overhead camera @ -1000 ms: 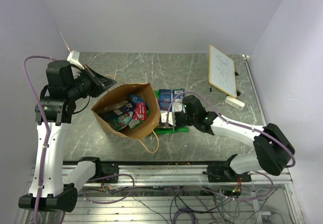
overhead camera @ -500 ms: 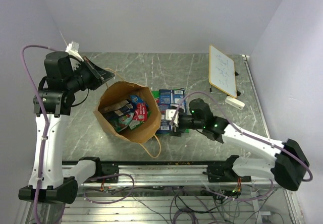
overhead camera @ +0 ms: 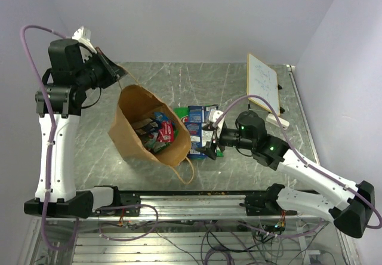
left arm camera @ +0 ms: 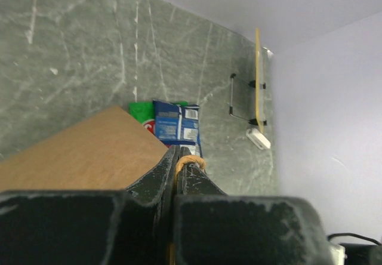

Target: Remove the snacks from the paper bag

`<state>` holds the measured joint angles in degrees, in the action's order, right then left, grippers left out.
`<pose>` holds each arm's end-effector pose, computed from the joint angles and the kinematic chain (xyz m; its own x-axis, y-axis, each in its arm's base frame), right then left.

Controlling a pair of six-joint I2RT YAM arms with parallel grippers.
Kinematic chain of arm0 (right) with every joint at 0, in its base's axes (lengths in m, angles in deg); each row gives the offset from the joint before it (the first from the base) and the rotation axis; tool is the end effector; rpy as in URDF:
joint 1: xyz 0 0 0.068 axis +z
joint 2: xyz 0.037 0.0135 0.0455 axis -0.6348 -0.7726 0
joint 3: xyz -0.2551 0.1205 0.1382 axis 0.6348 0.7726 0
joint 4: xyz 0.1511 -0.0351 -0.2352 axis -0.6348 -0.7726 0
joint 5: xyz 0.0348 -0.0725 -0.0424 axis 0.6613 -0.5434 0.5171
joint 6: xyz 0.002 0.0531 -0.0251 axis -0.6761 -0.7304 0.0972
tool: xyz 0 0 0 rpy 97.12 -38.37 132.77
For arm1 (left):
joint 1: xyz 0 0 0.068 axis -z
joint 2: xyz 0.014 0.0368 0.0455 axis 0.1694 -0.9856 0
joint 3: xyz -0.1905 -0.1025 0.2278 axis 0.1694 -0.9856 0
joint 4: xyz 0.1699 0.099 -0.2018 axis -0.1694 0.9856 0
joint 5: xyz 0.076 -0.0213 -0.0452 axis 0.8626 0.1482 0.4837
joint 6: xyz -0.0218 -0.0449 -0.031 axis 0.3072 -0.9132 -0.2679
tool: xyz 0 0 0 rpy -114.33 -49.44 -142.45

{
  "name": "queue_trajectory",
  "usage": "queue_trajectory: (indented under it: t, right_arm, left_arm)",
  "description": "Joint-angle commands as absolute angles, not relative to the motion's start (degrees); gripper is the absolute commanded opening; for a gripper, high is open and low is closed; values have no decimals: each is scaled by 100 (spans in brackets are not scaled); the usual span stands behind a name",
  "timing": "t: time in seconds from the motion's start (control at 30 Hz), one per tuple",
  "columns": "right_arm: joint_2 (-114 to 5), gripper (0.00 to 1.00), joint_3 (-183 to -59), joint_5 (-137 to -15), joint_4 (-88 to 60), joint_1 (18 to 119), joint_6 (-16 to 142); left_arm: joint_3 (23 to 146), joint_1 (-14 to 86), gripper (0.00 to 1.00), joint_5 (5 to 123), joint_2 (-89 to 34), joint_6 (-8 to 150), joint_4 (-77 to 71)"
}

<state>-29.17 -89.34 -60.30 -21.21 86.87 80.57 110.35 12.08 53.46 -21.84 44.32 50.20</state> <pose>0.1419 0.1793 0.3326 -0.0543 -0.3111 -0.9488 -0.9542 0.2962 -0.0425 0.2257 -0.0228 0.5360 -0.5103 -0.5611 -0.6518 0.0265 0.7473 -0.6640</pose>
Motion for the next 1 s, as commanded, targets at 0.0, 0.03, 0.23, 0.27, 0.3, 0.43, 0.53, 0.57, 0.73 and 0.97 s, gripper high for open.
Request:
queue_trajectory:
  t: [0.0, 0.03, 0.23, 0.27, 0.3, 0.43, 0.53, 0.57, 0.73, 0.97]
  right_arm:
    - [-3062, 80, -9527, -6503, -2496, 8696, 8313]
    - [-3152, 80, -9665, -6591, -2568, 8696, 8401]
    - [-3366, 81, -10007, -6710, -2458, 8686, 8920]
    - [-3383, 81, -10033, -6663, -2412, 8690, 8973]
    - [-3397, 81, -10054, -6578, -2380, 8689, 9024]
    - [-3545, 81, -10093, -6162, -2298, 8688, 9258]
    - [-3753, 81, -10185, -6022, -2410, 8691, 9332]
    - [-3802, 81, -10222, -5898, -2466, 8691, 9412]
    - [-3917, 81, -10218, -4964, -2408, 8736, 9801]
    - [-4319, 72, -10170, -4847, -2717, 9410, 10190]
  left_arm:
    - [11900, 1170, 7, 5729, -2382, 5153, 4927]
    - [11929, 1176, 7, 5669, -2422, 5225, 4877]
    - [11161, 1176, 7, 4807, -2072, 5185, 4224]
    - [10932, 1175, 7, 4621, -1947, 5157, 4026]
    - [10708, 1169, 7, 4453, -1811, 5156, 3884]
    - [9833, 1175, 7, 3926, -1306, 5138, 3664]
    - [9183, 1177, 7, 3644, -817, 4883, 3417]
    - [8990, 1176, 7, 3574, -654, 4774, 3352]
    - [7833, 1185, 7, 3223, 175, 3582, 2492]
    - [7216, 1180, 7, 3182, 853, 2946, 2382]
